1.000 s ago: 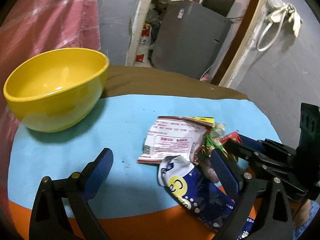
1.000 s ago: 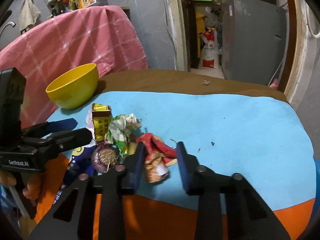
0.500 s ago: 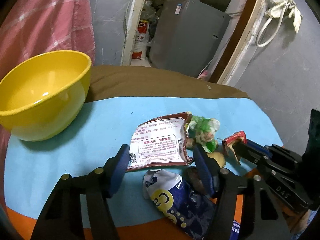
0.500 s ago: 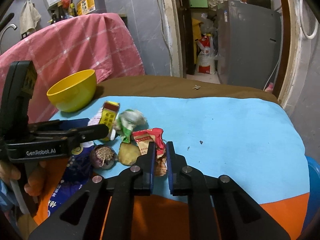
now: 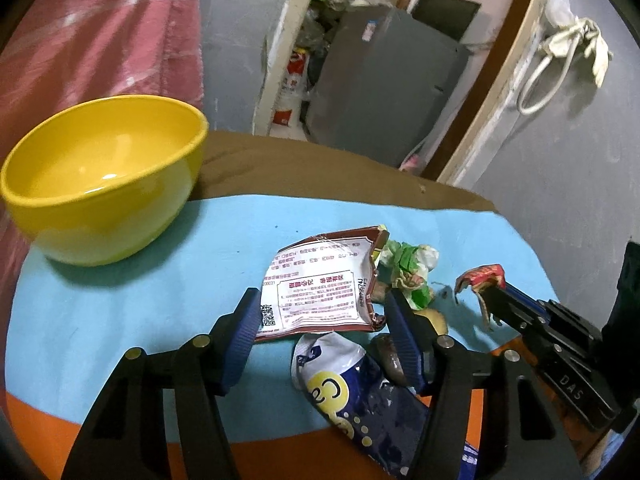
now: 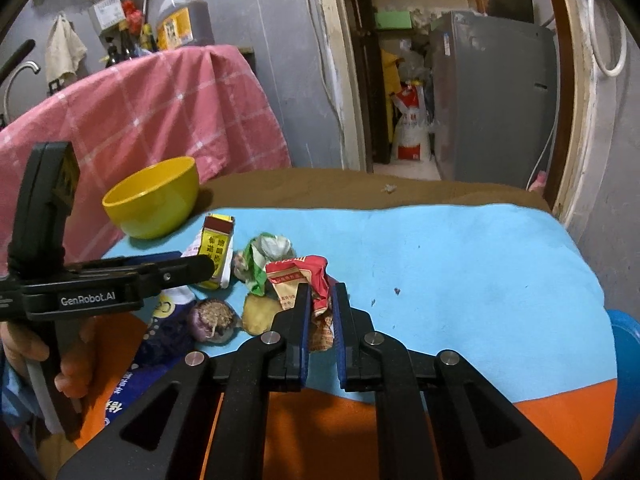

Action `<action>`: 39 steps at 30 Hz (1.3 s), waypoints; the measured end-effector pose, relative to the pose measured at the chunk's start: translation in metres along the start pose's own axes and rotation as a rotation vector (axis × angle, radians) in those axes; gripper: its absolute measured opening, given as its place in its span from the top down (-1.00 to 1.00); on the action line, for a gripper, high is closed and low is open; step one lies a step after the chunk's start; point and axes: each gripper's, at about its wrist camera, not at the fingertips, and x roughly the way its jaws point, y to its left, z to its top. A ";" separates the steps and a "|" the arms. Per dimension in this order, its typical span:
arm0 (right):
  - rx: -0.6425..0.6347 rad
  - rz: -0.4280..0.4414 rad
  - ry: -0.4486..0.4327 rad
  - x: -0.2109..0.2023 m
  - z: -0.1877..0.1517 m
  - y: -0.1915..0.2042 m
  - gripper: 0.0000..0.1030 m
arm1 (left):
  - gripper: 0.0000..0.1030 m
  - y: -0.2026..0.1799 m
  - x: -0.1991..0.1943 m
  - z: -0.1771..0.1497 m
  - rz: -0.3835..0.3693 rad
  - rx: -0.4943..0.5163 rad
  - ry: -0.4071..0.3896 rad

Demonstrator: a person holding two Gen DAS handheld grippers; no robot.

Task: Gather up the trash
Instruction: 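Grasp the red snack wrapper with the right tool while the left grasps the white printed packet, then carry both items over the blue basin and open both tools to drop them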

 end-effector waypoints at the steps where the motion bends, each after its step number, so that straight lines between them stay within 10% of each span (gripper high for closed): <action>1: 0.000 0.006 -0.024 -0.004 -0.001 0.000 0.84 | -0.10 0.000 -0.005 -0.002 -0.007 -0.012 -0.020; 20: 0.071 -0.152 -0.599 -0.144 -0.007 -0.041 0.84 | -0.11 -0.137 -0.069 -0.002 -0.095 0.159 -0.380; 29: 0.170 -0.347 -0.667 -0.194 -0.035 -0.101 0.83 | -0.11 -0.226 -0.034 -0.014 -0.229 0.243 -0.306; 39: 0.344 -0.522 -0.540 -0.212 -0.078 -0.175 0.83 | -0.11 -0.304 0.028 -0.039 -0.270 0.319 -0.110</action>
